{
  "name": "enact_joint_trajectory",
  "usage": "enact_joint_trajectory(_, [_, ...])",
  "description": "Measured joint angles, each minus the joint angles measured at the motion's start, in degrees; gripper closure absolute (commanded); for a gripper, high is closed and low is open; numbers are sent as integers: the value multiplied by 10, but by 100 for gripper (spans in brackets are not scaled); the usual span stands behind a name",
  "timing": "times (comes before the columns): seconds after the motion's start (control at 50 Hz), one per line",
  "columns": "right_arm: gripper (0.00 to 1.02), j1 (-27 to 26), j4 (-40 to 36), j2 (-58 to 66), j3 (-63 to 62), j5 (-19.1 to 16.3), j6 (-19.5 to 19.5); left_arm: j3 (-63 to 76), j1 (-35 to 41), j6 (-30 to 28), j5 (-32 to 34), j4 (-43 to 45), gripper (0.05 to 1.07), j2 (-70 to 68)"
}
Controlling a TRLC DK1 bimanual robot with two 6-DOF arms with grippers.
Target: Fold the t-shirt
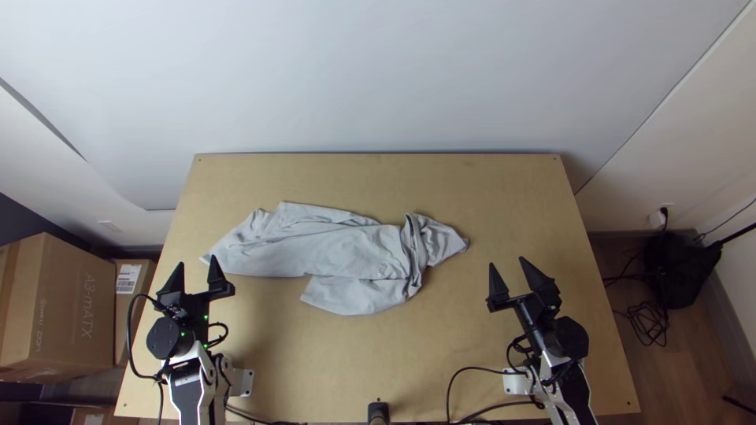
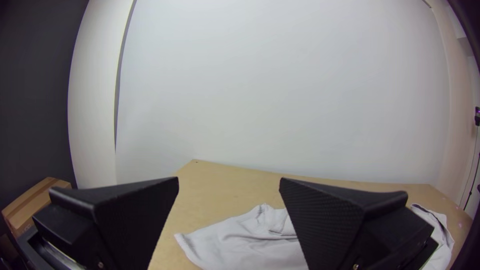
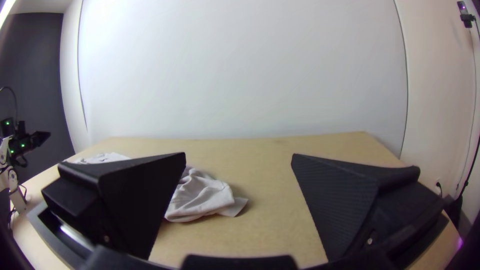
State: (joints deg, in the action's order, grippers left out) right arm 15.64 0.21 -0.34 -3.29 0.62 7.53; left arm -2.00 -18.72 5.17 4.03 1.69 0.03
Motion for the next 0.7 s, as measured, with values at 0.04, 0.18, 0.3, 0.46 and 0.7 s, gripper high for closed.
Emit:
enact_joint_trajectory(0.04, [5,0,0,0,0,0,0,-1,0,0,0,0,10,0])
enact_joint_trajectory(0.18, [5,0,0,0,0,0,0,-1,0,0,0,0,10,0])
enact_joint_trajectory(0.3, [5,0,0,0,0,0,0,-1,0,0,0,0,10,0])
enact_joint_trajectory(0.46, [5,0,0,0,0,0,0,-1,0,0,0,0,10,0])
enact_joint_trajectory(0.7, [5,24,0,0,0,0,30,-1,-8,24,-23,-5,10,0])
